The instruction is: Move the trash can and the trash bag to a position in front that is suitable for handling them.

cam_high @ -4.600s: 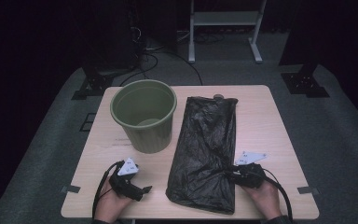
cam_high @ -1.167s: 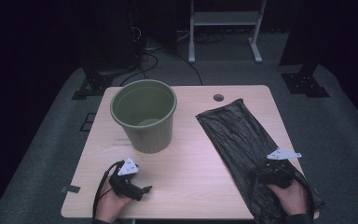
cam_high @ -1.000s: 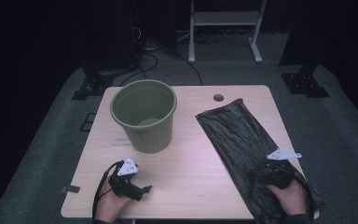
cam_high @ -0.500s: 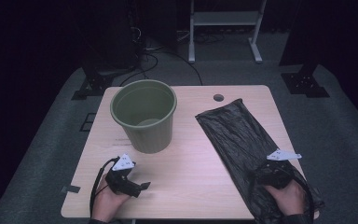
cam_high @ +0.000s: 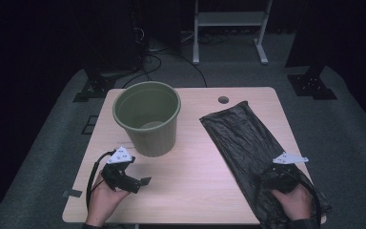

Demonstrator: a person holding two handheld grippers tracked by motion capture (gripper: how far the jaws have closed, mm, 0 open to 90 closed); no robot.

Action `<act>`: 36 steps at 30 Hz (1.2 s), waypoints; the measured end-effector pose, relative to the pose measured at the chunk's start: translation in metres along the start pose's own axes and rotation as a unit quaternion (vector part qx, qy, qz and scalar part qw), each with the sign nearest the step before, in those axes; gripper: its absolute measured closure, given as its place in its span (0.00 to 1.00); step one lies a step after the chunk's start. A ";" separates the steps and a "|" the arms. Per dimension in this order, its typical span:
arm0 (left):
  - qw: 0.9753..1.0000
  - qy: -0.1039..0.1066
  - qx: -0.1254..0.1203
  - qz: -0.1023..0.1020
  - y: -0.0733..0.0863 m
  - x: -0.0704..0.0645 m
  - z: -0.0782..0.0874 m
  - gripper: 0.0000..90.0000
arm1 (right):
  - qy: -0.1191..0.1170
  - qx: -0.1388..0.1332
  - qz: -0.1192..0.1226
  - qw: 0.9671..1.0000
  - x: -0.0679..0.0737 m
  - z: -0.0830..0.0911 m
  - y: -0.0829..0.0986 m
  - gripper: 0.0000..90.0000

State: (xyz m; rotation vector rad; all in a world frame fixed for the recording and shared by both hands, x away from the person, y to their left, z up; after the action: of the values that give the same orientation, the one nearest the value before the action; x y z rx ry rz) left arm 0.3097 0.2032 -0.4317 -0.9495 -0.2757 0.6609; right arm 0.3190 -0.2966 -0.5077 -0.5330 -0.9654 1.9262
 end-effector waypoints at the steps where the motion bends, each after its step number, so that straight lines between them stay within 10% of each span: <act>1: 1.000 -0.002 -0.003 -0.001 -0.003 0.001 0.003 0.00 | 0.000 0.000 0.000 1.000 0.000 0.000 0.000 0.11; 36: 0.999 -0.021 -0.048 -0.009 -0.096 0.020 0.062 0.00 | 0.000 0.000 0.000 1.000 0.000 0.000 0.000 0.11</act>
State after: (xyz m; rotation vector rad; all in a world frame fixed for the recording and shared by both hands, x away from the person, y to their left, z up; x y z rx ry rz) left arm 0.3335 0.2175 -0.3191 -1.0242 -0.3543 0.6561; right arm 0.3190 -0.2967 -0.5077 -0.5336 -0.9646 1.9271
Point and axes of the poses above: each handheld gripper's, and its own axes: z roughly backward along the jaws, y roughly out of its underside, x roughly to its left, the point moved 3 cm from there along -z, roughly forward along the jaws, and after that the axes turned 6 degrees about -x, right-handed, at the moved point
